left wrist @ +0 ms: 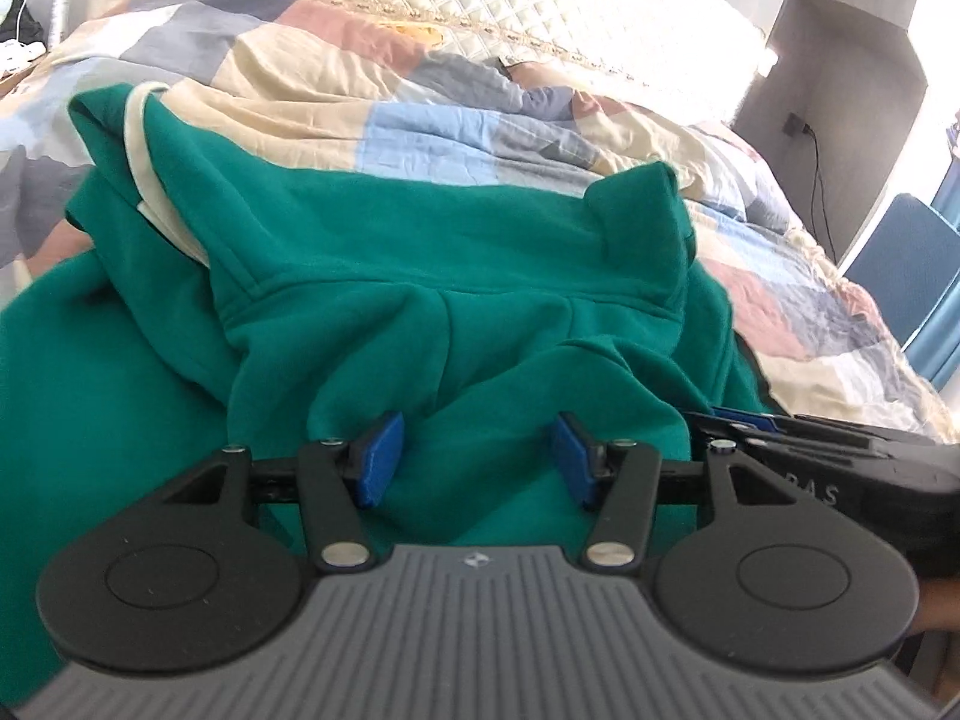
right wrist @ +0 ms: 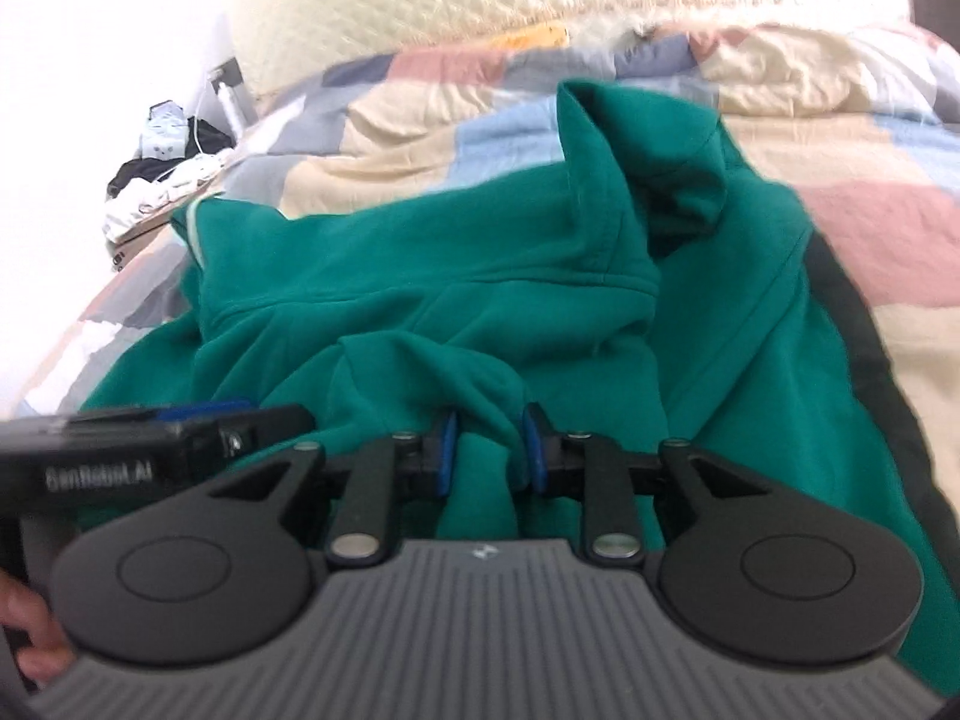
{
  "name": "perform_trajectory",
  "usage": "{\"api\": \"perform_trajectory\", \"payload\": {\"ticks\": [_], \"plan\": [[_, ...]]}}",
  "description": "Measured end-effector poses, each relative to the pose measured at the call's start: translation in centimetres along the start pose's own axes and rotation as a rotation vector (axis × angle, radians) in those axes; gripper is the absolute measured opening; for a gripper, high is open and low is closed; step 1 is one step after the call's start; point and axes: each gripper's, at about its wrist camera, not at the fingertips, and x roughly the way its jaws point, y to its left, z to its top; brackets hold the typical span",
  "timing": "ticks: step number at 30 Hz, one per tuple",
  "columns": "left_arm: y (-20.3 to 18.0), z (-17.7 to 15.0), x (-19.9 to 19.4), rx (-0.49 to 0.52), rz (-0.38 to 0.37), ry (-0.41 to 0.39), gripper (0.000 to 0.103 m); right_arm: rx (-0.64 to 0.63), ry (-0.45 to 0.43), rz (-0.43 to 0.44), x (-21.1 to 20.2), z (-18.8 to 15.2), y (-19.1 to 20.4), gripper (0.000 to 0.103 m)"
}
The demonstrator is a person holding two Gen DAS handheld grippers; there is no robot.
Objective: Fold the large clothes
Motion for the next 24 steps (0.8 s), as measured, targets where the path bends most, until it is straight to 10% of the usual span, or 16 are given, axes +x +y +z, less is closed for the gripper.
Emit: {"api": "perform_trajectory", "payload": {"ticks": [16, 24], "plan": [[2.8, -1.7, -15.3, -0.081, 0.146, -0.092, 0.066, 0.361, -0.079, -0.255, -14.2, -2.9, -8.1, 0.029], [10.2, -2.5, -17.1, -0.364, 0.253, -0.013, 0.073, 0.667, -0.054, -0.234, -14.6, -5.0, -12.6, 0.072]]}}
